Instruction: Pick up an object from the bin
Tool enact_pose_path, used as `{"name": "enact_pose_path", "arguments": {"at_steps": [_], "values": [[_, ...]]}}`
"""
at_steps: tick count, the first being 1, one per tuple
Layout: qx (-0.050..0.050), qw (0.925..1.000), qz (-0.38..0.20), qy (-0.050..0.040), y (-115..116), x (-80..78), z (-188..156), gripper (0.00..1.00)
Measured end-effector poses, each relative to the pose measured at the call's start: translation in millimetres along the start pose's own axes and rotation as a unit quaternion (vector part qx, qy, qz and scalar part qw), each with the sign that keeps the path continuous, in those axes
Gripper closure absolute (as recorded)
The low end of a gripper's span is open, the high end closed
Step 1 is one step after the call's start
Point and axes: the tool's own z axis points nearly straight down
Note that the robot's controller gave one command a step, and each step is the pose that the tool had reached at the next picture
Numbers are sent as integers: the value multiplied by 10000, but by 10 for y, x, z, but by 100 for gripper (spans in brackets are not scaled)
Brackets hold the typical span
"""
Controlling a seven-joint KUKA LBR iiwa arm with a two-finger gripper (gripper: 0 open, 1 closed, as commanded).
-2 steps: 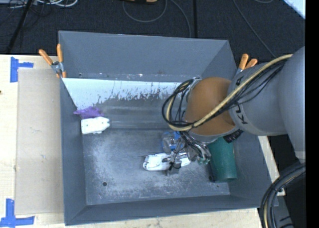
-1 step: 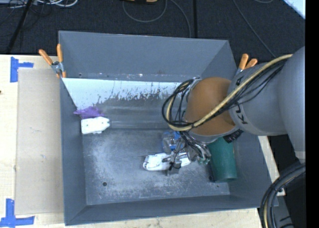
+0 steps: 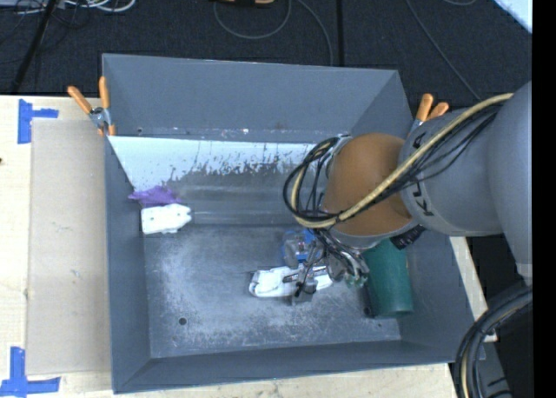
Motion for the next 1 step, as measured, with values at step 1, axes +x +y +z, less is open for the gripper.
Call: {"name": "enact_pose_path", "arguments": {"at_steps": [1], "values": [[-1,10000,-1,47,3,27,-170,100]]}}
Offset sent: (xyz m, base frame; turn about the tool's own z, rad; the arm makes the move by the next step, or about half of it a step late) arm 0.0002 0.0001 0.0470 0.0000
